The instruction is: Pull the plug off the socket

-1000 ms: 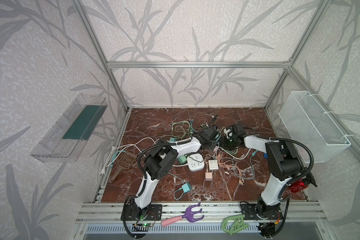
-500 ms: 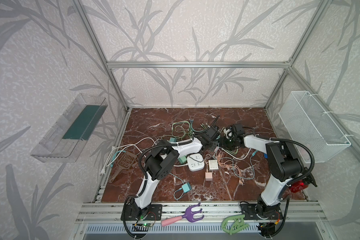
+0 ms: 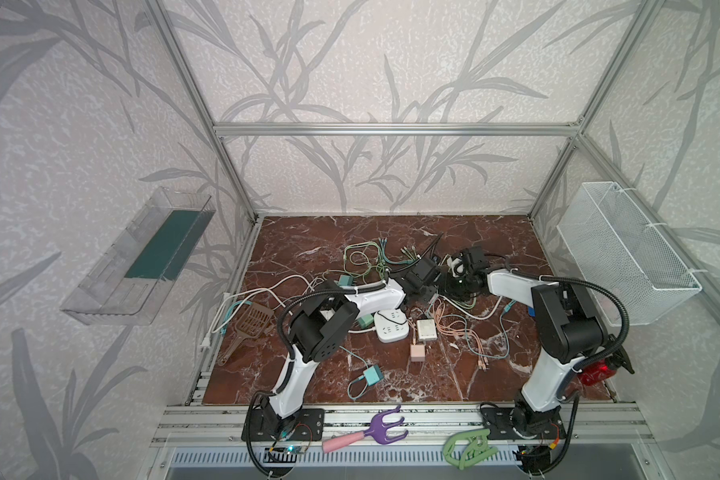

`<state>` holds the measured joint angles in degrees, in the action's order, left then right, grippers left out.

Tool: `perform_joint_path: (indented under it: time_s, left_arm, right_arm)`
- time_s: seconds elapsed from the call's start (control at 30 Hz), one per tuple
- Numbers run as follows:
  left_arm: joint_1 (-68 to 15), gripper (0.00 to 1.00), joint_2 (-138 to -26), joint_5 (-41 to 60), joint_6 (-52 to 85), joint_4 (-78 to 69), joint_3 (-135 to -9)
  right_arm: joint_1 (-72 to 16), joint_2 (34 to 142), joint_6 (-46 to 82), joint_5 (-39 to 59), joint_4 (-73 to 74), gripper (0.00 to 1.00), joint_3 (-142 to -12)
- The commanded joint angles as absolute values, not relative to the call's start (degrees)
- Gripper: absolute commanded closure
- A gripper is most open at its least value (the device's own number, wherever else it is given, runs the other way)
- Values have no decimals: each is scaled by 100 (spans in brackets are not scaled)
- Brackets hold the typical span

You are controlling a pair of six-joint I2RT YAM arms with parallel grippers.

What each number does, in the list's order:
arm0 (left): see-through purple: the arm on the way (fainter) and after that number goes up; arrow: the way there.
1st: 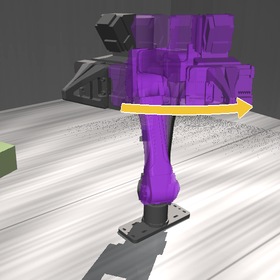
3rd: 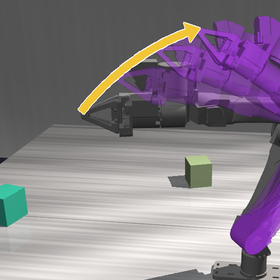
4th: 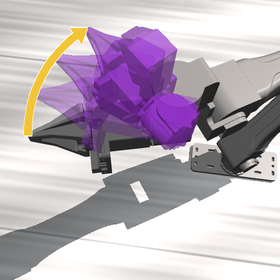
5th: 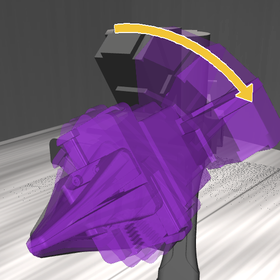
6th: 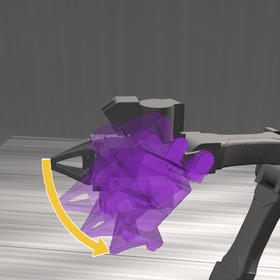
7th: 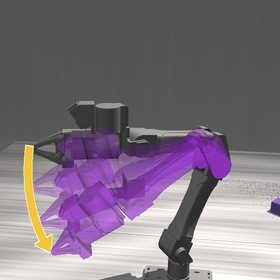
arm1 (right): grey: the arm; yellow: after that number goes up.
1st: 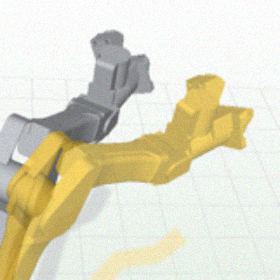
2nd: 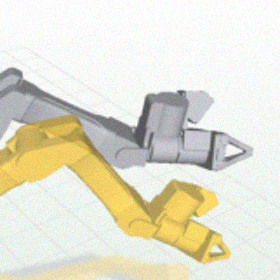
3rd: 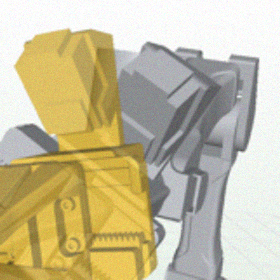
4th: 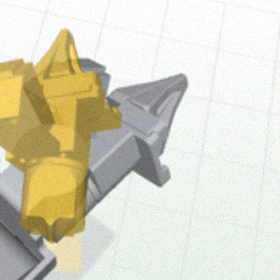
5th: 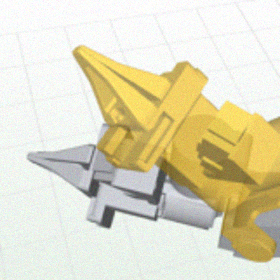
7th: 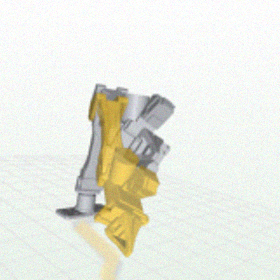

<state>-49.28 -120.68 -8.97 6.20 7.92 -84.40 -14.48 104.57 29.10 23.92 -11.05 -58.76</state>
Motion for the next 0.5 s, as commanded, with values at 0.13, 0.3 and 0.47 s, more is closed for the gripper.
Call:
perform_joint_path:
  time_s: [0.13, 0.3, 0.47]
  left_arm:
    - [-5025, 91, -11394, -68, 898, -245, -8055]
    - [-4744, 91, -11472, 624, 1356, -342, -8004]
    - [-4767, 92, -11451, 419, 1074, -37, -8028]
  right_arm:
    - [-1503, 10729, 2909, 1990, -1538, 47, -5739]
    - [-1505, 10725, 2917, 1977, -1517, 47, -5739]
    - [-1503, 10730, 2909, 1971, -1536, 47, -5765]
